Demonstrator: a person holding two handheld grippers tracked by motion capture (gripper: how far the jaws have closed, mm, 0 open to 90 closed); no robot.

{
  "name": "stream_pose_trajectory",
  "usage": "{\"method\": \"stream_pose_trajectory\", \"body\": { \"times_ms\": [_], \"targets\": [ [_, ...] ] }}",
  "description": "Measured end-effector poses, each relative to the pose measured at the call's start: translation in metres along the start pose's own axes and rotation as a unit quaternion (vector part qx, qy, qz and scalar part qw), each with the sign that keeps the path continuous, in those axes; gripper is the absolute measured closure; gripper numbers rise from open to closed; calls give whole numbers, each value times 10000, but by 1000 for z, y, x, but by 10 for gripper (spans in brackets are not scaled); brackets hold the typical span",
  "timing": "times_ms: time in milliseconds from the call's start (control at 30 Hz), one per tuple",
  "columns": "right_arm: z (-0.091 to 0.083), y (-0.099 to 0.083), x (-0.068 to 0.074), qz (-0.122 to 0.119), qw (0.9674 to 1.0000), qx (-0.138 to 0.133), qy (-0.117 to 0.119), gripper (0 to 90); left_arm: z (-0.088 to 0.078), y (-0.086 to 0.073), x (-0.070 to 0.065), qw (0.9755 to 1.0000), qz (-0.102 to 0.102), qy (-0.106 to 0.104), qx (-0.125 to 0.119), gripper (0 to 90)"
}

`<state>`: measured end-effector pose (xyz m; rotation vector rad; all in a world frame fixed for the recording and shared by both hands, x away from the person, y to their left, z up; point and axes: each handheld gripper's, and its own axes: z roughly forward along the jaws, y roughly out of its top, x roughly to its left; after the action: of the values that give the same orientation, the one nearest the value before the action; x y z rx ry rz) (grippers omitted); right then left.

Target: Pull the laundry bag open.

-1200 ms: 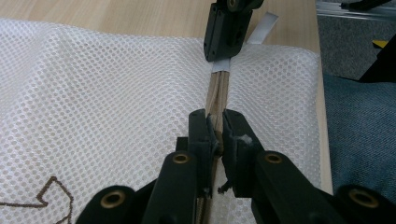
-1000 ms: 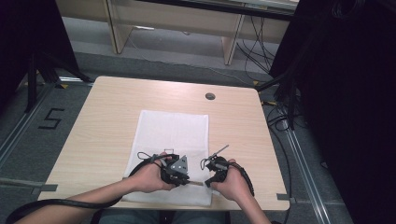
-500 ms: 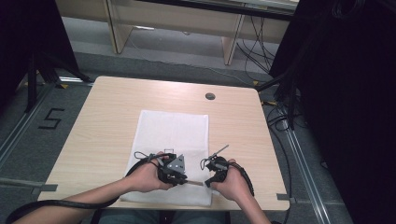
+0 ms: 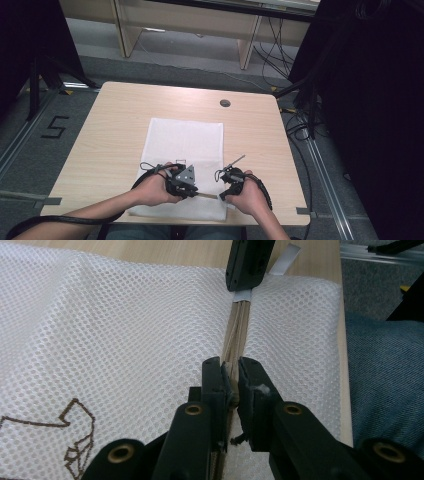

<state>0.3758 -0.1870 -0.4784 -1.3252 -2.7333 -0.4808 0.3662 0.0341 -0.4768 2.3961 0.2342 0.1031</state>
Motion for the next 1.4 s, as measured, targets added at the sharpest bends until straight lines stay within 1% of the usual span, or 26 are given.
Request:
{"method": "stream_pose_trajectory", "body": {
  "times_ms": [33, 67, 100, 133, 167, 267, 300, 333, 367, 467, 500, 567, 600, 633, 667, 733, 767, 933, 1033, 1067, 1100, 1133, 1267, 1300, 1333, 1400],
  "targets": [
    [0, 0, 1, 39, 10000, 7, -2, 900, 0, 0, 0, 10000, 10, 3, -4, 822],
    [0, 0, 1, 34, 10000, 7, 0, 900, 0, 0, -1, 10000, -43, -17, 3, 822],
    [0, 0, 1, 32, 10000, 5, -1, 900, -1, -1, 0, 10000, 26, 25, 35, 822],
    [0, 0, 1, 32, 10000, 5, -1, 900, -1, -1, 0, 10000, 26, 25, 35, 822],
    [0, 0, 0, 30, 10000, -9, 13, 900, -1, -1, 1, 10000, -33, -30, 2, 822],
    [0, 0, 0, 41, 10000, 16, 1, 900, -3, -1, 1, 10000, 33, 30, 11, 822],
    [0, 0, 0, 32, 10000, 13, -4, 900, -3, -2, 1, 10000, -38, -2, 14, 822],
    [0, 0, 1, 93, 9999, 45, -14, 900, -3, -2, 1, 10000, 2, 7, 26, 823],
    [0, 0, 1, 73, 10000, 35, -8, 900, -3, -2, 1, 10000, 17, 17, -3, 823],
    [0, 0, 1, -19, 10000, -13, -12, 900, -4, -3, 1, 10000, 21, 31, 67, 823],
    [0, 0, 2, 51, 10000, 13, -9, 900, -4, -3, 0, 10000, -28, 8, 13, 822],
    [0, 0, 2, -32, 10000, -4, -45, 900, -5, -4, 1, 10000, -92, 6, -1, 823],
    [0, 0, 3, -28, 10000, 15, -77, 900, -6, -5, 3, 10000, 38, 21, 27, 822],
    [0, 0, 4, 26, 10000, 55, -53, 900, -6, -6, 2, 9999, -145, -17, -34, 823],
    [1, 0, 2, -85, 9999, -27, -77, 900, -7, -6, 2, 10000, -99, 4, -1, 822],
    [0, 0, 3, -43, 10000, 37, -82, 900, -7, -7, 2, 9999, -102, 2, 30, 822],
    [1, 0, 1, -117, 9999, -11, -93, 900, -8, -7, 2, 10000, -1, 36, 4, 822],
    [0, 0, 1, -105, 9999, -5, -91, 900, -11, -9, 3, 9999, -129, 20, -8, 823],
    [0, 0, 1, -86, 9999, 9, -51, 900, -15, -12, 6, 9999, -112, 55, -15, 822],
    [0, 0, 1, -82, 10000, 14, -50, 900, -15, -12, 6, 9998, -192, 7, -61, 823],
    [0, 0, 1, -74, 9999, 25, -66, 900, -15, -12, 5, 9998, -203, 13, -56, 823],
    [1, 0, 1, -110, 9999, -21, -77, 900, -15, -12, 5, 9999, -143, 43, -38, 823],
    [0, 0, 1, -83, 9999, -11, -59, 900, -15, -12, 3, 9999, -135, 60, 3, 823],
    [0, 0, 1, -82, 10000, -7, -57, 900, -16, -13, 4, 10000, -43, 80, -2, 823],
    [0, 0, 1, -85, 9999, -6, -54, 900, -16, -13, 4, 9999, -143, 41, -14, 823],
    [0, 0, 1, -87, 9999, 1, -54, 900, -16, -14, 4, 9999, -160, 13, -11, 823]
  ]
}}
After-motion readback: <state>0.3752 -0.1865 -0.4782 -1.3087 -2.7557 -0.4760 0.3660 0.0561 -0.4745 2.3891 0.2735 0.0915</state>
